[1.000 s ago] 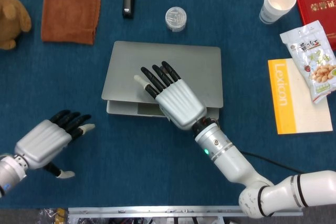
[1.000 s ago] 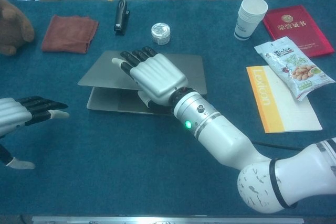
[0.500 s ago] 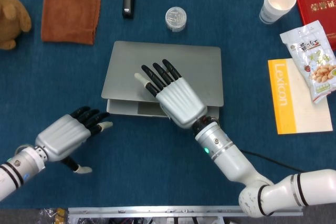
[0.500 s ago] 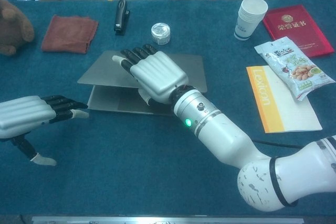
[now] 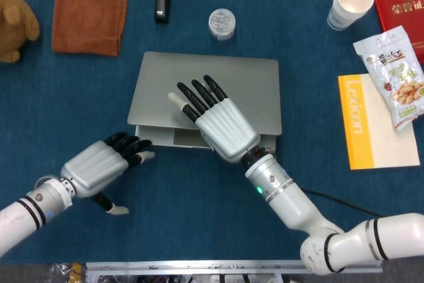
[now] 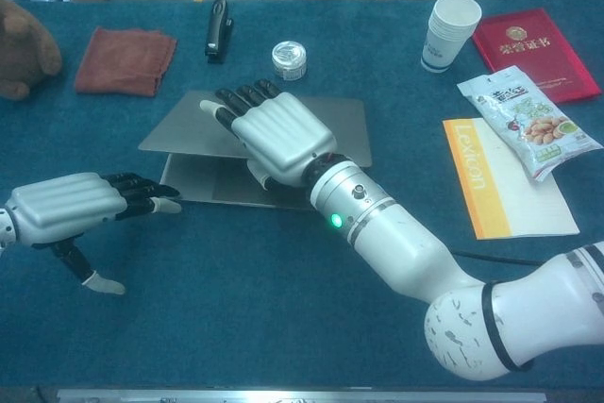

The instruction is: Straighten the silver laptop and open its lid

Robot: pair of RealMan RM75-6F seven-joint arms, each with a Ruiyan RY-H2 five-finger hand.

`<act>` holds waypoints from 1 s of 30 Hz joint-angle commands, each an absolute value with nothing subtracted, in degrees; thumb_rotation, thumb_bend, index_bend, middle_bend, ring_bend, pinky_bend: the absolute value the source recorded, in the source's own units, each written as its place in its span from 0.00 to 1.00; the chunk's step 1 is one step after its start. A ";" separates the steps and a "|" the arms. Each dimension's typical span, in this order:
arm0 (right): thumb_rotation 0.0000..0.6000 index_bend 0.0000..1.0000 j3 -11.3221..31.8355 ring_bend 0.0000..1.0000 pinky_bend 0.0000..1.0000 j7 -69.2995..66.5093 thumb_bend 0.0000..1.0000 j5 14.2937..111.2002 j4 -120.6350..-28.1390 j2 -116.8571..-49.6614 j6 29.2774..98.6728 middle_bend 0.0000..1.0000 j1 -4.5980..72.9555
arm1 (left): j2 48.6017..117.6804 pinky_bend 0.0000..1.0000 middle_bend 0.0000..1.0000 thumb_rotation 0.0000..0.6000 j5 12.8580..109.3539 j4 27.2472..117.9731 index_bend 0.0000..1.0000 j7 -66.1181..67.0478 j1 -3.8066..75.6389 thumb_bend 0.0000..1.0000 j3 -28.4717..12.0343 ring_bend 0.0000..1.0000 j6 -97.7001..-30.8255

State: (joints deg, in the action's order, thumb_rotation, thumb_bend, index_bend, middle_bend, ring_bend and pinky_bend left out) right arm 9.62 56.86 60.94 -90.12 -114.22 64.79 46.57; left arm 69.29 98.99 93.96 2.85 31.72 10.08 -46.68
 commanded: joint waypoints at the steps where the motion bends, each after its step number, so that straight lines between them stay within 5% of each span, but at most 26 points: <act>1: 1.00 0.00 9.64 0.00 0.06 56.91 0.48 60.89 -90.17 -114.21 64.82 0.00 46.68 | 69.91 0.04 0.00 0.61 98.40 93.78 0.00 3.10 32.16 0.11 10.01 0.00 -46.14; 30: 1.00 0.00 9.75 0.00 0.06 56.20 0.48 59.91 -89.08 -113.67 65.42 0.00 46.93 | 73.11 0.04 0.00 0.60 94.20 93.05 0.00 6.29 34.31 0.11 10.72 0.00 -44.34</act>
State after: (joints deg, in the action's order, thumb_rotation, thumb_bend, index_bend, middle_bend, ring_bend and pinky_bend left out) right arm 9.69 56.22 59.90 -89.04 -113.71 65.39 46.91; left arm 73.13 94.21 93.02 6.27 34.29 10.70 -44.31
